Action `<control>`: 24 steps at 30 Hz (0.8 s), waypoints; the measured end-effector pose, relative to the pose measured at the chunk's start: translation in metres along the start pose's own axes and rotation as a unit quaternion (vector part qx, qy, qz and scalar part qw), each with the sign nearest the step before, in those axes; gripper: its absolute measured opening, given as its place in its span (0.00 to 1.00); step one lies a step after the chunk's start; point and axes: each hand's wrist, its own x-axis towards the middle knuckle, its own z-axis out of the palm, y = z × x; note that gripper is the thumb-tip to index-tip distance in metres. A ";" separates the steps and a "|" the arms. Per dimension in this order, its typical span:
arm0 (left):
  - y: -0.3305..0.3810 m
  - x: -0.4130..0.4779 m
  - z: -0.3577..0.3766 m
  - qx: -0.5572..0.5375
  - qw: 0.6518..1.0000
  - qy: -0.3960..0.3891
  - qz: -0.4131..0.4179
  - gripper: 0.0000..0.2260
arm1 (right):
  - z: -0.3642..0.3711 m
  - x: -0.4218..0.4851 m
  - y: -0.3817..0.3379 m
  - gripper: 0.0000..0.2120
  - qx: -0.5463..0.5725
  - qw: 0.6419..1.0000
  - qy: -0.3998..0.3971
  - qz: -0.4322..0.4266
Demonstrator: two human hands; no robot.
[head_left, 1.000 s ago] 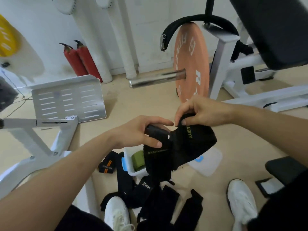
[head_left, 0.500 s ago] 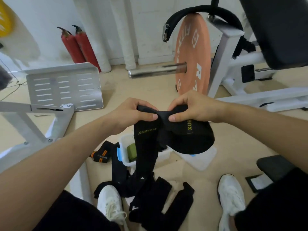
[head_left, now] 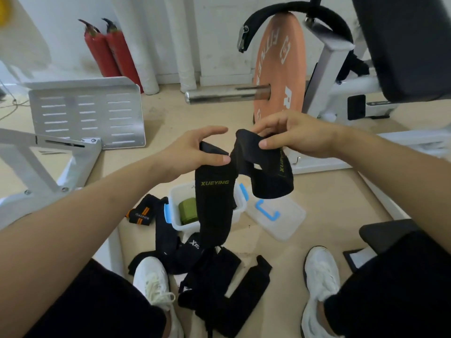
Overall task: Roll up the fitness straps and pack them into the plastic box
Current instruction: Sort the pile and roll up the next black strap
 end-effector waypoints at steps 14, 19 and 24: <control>0.001 0.003 0.010 0.050 0.997 -0.056 -0.002 0.03 | -0.021 -0.014 0.011 0.02 -0.055 0.993 0.096 0.040; -0.009 0.002 0.001 0.056 0.998 -0.016 -0.010 0.09 | -0.033 -0.018 0.022 0.03 -0.047 0.985 0.154 0.063; -0.002 0.001 0.001 0.022 0.999 0.025 0.027 0.11 | -0.023 -0.012 0.019 0.06 -0.014 0.989 0.144 0.044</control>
